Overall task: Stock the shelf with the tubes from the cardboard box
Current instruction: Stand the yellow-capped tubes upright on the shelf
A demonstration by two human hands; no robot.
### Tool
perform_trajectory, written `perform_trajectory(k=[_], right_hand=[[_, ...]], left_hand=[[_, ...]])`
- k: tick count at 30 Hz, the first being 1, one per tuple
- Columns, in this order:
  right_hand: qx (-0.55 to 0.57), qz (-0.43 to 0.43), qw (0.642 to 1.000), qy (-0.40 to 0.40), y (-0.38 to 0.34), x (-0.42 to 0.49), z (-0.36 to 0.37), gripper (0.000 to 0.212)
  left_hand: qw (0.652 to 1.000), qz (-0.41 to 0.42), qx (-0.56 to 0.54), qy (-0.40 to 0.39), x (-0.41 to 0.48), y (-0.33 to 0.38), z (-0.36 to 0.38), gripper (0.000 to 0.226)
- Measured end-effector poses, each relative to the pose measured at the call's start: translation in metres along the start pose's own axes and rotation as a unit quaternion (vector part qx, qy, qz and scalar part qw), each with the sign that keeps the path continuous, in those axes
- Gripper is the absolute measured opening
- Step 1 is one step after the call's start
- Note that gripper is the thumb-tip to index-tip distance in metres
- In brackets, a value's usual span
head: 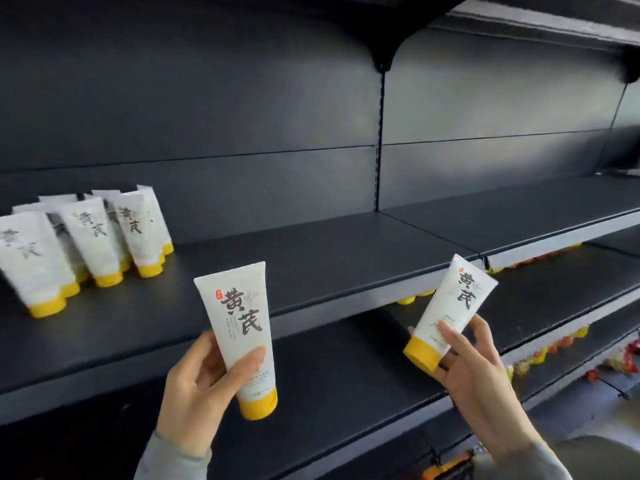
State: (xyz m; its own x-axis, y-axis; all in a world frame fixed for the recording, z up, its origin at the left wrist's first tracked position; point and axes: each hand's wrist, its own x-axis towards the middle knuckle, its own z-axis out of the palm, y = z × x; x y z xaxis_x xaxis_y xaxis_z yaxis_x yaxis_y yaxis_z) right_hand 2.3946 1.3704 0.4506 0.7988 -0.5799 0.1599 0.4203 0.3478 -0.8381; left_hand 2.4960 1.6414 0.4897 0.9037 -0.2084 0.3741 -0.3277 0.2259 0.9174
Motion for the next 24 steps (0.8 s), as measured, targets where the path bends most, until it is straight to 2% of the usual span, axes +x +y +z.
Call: perform_trajectory(k=[6, 13, 18, 24], right_hand=[[-0.016, 0.0, 0.995, -0.097, 0.011, 0.014, 0.082, 0.039], [-0.014, -0.008, 0.986, -0.167, 0.044, 0.019, 0.17, 0.04], [0.019, 0.003, 0.981, -0.191, 0.077, 0.021, 0.231, 0.044], [-0.017, -0.011, 0.982, -0.188, 0.108, 0.023, 0.291, 0.048]], left_hand=[[0.995, 0.037, 0.017, 0.094, 0.015, 0.024, -0.067, 0.026], [0.986, 0.079, 0.018, 0.144, 0.04, 0.042, -0.157, 0.025], [0.981, 0.093, 0.02, 0.171, 0.054, 0.05, -0.23, 0.028], [0.981, 0.086, 0.023, 0.172, 0.063, 0.048, -0.288, 0.029]])
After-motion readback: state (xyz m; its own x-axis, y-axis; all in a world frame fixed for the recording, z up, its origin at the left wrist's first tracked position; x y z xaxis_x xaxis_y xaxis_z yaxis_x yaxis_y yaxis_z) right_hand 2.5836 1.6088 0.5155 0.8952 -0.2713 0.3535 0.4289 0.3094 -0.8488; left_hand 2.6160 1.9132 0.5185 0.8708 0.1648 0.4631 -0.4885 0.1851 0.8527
